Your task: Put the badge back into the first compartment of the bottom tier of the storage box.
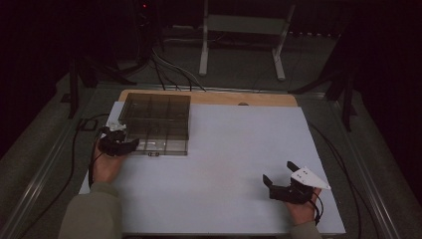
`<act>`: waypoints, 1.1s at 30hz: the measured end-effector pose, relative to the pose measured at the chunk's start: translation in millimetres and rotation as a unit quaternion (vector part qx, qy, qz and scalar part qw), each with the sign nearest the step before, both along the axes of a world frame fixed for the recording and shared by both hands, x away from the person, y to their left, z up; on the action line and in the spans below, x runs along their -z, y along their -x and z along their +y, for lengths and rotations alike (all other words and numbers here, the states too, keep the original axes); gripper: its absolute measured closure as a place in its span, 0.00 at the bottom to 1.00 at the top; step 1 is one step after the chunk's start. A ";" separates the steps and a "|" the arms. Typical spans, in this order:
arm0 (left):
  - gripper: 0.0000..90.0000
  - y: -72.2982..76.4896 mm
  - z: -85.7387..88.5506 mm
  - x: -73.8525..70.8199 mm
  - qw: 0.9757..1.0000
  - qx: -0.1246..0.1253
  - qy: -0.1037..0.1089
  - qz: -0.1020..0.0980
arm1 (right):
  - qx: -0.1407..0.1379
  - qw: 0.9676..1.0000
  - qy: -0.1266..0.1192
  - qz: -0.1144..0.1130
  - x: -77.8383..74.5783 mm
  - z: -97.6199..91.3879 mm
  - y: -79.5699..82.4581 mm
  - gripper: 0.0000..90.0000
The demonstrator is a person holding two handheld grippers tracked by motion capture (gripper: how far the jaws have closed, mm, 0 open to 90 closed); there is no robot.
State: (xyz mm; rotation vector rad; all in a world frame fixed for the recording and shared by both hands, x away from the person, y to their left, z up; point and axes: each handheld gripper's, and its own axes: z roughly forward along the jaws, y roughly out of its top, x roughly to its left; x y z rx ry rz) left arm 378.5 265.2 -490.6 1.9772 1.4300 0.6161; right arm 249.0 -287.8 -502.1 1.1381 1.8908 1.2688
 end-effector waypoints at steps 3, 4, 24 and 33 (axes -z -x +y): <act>0.36 2.7 1.5 -5.5 1.000 -0.009 0.013 -0.020 | 0.000 1.000 0.000 0.000 0.0 0.0 0.0 0.00; 0.31 3.1 2.0 -6.5 1.000 -0.012 0.018 -0.023 | 0.000 1.000 0.000 0.000 0.0 0.0 0.0 0.00; 0.02 27.3 -4.8 -33.7 0.995 0.016 0.069 -0.076 | -0.002 1.000 0.001 0.001 0.6 0.8 -0.1 0.00; 0.02 37.2 -14.3 -40.6 0.992 0.038 0.074 -0.094 | -0.002 1.000 0.001 0.001 0.7 1.0 0.0 0.00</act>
